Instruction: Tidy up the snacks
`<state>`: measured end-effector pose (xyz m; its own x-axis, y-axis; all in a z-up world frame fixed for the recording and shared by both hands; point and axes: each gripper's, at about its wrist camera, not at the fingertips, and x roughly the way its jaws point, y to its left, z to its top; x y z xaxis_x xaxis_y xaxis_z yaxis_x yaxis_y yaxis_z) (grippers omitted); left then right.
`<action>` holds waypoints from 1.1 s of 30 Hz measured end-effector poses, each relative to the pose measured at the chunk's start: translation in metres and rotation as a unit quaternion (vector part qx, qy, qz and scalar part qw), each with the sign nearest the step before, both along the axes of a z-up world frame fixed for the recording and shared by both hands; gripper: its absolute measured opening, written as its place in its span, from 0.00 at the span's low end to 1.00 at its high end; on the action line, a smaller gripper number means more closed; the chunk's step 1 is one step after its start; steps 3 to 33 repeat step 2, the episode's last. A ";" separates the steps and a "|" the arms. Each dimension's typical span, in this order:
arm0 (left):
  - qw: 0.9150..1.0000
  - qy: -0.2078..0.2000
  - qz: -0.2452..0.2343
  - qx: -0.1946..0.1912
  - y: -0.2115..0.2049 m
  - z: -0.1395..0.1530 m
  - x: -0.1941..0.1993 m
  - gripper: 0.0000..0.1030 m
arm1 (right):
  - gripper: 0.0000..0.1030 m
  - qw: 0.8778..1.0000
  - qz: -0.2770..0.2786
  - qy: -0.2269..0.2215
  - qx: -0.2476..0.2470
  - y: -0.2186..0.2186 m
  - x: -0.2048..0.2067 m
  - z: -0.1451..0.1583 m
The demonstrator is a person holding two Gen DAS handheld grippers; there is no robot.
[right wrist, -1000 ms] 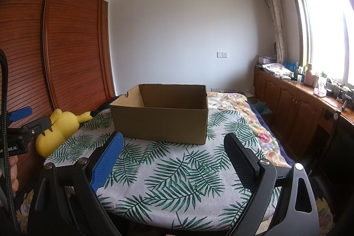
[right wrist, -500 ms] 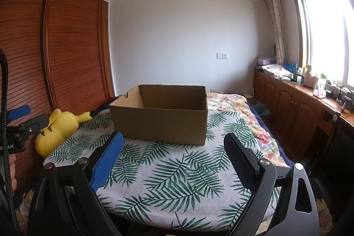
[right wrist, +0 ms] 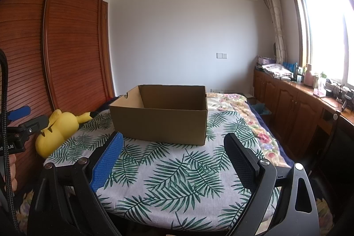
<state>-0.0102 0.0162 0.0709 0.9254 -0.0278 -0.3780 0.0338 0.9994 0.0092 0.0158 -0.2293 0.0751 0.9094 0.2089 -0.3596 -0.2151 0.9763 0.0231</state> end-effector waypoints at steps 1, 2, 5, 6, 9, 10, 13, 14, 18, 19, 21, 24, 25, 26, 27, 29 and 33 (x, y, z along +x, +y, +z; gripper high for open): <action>1.000 -0.001 0.000 0.000 0.000 0.001 0.000 1.00 | 0.91 1.000 0.000 0.000 0.000 0.000 0.000 0.000; 1.000 -0.001 -0.001 0.000 -0.001 0.001 -0.001 1.00 | 0.91 1.000 0.000 -0.001 0.000 0.000 0.000 0.001; 1.000 -0.001 -0.001 0.000 -0.001 0.001 -0.001 1.00 | 0.91 1.000 0.000 -0.001 0.000 0.000 0.000 0.001; 1.000 -0.001 -0.001 0.000 -0.001 0.001 -0.001 1.00 | 0.91 1.000 0.000 -0.001 0.000 0.000 0.000 0.001; 1.000 -0.001 -0.001 0.000 -0.001 0.001 -0.001 1.00 | 0.91 1.000 0.000 -0.001 0.000 0.000 0.000 0.001; 1.000 -0.001 -0.001 0.000 -0.001 0.001 -0.001 1.00 | 0.91 1.000 0.000 -0.001 0.000 0.000 0.000 0.001; 1.000 -0.001 -0.001 0.000 -0.001 0.001 -0.001 1.00 | 0.91 1.000 0.000 -0.001 0.000 0.000 0.000 0.001; 1.000 -0.001 -0.001 0.000 -0.001 0.001 -0.001 1.00 | 0.91 1.000 0.000 -0.001 0.000 0.000 0.000 0.001; 1.000 -0.001 -0.001 0.000 -0.001 0.001 -0.001 1.00 | 0.91 1.000 0.000 -0.001 0.000 0.000 0.000 0.001; 1.000 -0.001 -0.001 0.000 -0.001 0.001 -0.001 1.00 | 0.91 1.000 0.000 -0.001 0.000 0.000 0.000 0.001; 1.000 -0.001 -0.001 0.000 -0.001 0.001 -0.001 1.00 | 0.91 1.000 0.000 -0.001 0.000 0.000 0.000 0.001; 1.000 -0.001 -0.001 0.000 -0.001 0.001 -0.001 1.00 | 0.91 1.000 0.000 -0.001 0.000 0.000 0.000 0.001; 1.000 -0.001 -0.001 0.000 -0.001 0.001 -0.001 1.00 | 0.91 1.000 0.000 -0.001 0.000 0.000 0.000 0.001; 1.000 -0.001 -0.001 0.000 -0.001 0.001 -0.001 1.00 | 0.91 1.000 0.000 -0.001 0.000 0.000 0.000 0.001; 1.000 -0.001 -0.001 0.000 -0.001 0.001 -0.001 1.00 | 0.91 1.000 0.000 -0.001 0.000 0.000 0.000 0.001; 1.000 -0.001 -0.001 0.000 -0.001 0.001 -0.001 1.00 | 0.91 1.000 0.000 -0.001 0.000 0.000 0.000 0.001; 1.000 -0.001 -0.001 0.000 -0.001 0.001 -0.001 1.00 | 0.91 1.000 0.000 -0.001 0.000 0.000 0.000 0.001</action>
